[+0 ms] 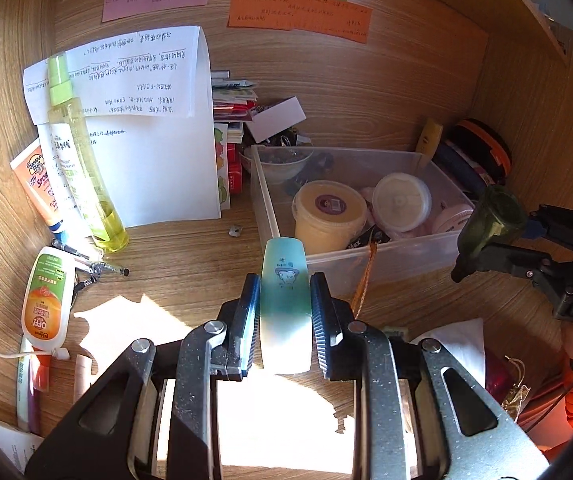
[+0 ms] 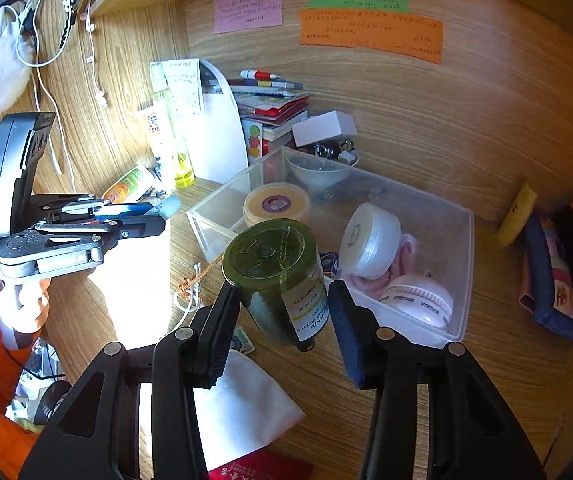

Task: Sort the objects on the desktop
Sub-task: 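Carry the green bottle and mint case into the clear box and release both, then grasp the white drawstring cloth bag with the right tool while the left approaches the eraser, then close the left tool on the white AB eraser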

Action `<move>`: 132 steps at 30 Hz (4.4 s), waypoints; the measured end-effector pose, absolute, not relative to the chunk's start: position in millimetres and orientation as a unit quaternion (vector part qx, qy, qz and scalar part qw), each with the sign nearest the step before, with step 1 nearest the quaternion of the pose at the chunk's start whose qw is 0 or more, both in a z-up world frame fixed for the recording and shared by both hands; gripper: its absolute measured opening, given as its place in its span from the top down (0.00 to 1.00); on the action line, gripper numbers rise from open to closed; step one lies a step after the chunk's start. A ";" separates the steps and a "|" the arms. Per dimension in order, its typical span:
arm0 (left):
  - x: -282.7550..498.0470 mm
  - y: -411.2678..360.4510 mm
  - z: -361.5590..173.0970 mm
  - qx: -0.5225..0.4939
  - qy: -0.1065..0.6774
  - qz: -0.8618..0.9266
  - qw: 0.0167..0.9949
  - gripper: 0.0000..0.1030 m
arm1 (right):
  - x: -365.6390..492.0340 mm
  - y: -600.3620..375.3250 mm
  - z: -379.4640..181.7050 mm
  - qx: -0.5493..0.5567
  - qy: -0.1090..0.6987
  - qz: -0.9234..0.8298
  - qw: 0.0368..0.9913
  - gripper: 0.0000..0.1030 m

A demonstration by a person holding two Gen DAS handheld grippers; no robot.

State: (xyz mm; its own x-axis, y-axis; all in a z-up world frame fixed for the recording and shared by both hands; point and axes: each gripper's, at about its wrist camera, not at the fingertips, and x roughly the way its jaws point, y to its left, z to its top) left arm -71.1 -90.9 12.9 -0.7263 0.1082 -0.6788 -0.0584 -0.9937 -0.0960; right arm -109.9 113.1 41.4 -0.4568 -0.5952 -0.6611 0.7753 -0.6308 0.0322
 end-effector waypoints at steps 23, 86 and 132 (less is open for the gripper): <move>-141.5 -75.2 24.5 -0.355 -0.050 0.930 0.078 0.76 | -159.7 89.5 46.3 0.322 0.102 -0.850 0.404 0.59; -61.7 -72.7 8.2 -0.366 0.009 0.930 0.033 0.33 | -91.0 102.8 -7.9 0.401 0.175 -0.804 0.403 0.20; -43.4 -27.2 -62.2 -0.465 0.017 0.881 0.090 0.31 | -91.7 136.6 -22.5 0.411 0.117 -0.813 0.395 0.32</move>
State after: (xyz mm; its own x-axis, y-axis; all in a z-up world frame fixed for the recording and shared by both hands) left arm -43.4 -27.2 -62.2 -0.5519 0.1429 -0.8216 -0.1742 -0.9832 -0.0540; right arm -91.7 136.6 -22.5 -0.3495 -0.5455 -0.7617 0.7388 -0.6605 0.1340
